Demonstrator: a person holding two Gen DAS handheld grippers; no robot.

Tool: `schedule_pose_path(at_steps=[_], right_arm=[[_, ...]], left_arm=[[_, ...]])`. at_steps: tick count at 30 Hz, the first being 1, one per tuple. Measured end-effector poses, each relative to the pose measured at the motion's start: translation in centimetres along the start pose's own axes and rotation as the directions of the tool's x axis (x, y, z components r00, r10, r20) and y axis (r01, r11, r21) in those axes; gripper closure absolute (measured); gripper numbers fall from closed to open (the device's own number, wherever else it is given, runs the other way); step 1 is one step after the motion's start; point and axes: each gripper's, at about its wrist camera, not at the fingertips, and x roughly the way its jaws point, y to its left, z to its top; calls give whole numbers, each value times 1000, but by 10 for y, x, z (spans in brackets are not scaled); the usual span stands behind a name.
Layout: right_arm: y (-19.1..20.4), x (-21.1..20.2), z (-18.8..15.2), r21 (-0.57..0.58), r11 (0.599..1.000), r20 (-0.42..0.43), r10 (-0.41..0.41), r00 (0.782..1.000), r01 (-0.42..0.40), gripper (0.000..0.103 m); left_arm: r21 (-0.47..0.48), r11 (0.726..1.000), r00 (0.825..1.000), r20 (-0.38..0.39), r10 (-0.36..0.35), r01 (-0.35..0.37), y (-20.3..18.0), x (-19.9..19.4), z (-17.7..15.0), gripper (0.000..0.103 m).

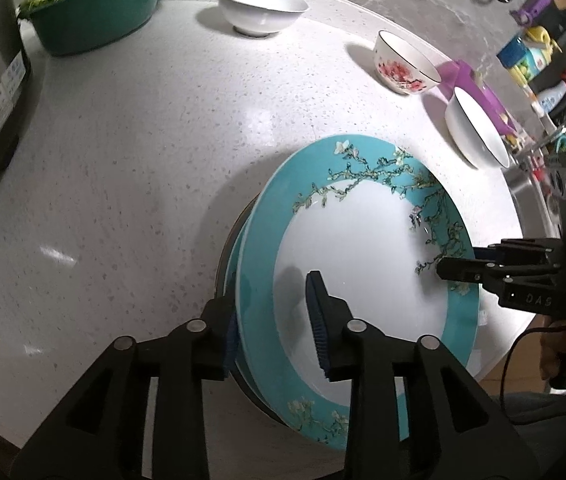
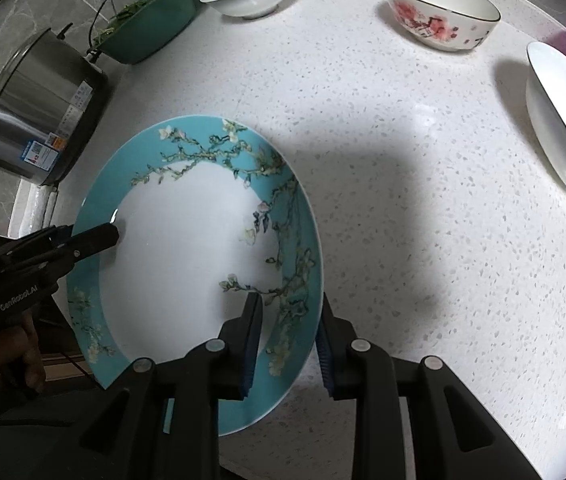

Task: Organize plates and bowls
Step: 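Open the left tool and move it to the large white bowl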

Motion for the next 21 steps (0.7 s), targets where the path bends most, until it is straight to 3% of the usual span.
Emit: schedule_pose_path(at_steps=[1, 2, 4, 12, 15, 17, 19, 21], right_arm=[[1, 0, 0, 3, 1000, 2, 2, 1000, -2, 74], [1, 0, 1, 7, 1000, 4, 3, 1000, -3, 74], [3, -1, 2, 9, 1000, 10, 1, 1000, -1, 74], [2, -4, 4, 64, 998, 51, 14, 999, -17, 73], [-8, -26, 2, 129, 989, 163, 50, 985, -72, 41], [-17, -39, -1, 169, 979, 234, 77, 969, -118, 10], [-33, -55, -9, 214, 956, 305, 128, 944, -199, 0], [-53, -64, -18, 264, 920, 342, 193, 920, -291, 0]], left_arm=[[18, 1000, 1000, 8, 6, -6, -2, -1, 0, 64], [51, 998, 999, 24, 24, -26, -6, -2, 1, 44], [94, 992, 996, 47, 79, -83, -11, -4, 0, 22], [95, 991, 992, 90, 84, -92, 2, -16, 9, 22], [90, 994, 988, 144, 47, -61, 3, -33, 24, 12], [93, 996, 987, 159, -16, 1, 0, -42, 35, 0], [86, 991, 982, 149, -114, 102, -7, -47, 49, 0], [79, 979, 971, 130, -199, 190, -17, -48, 61, 0]])
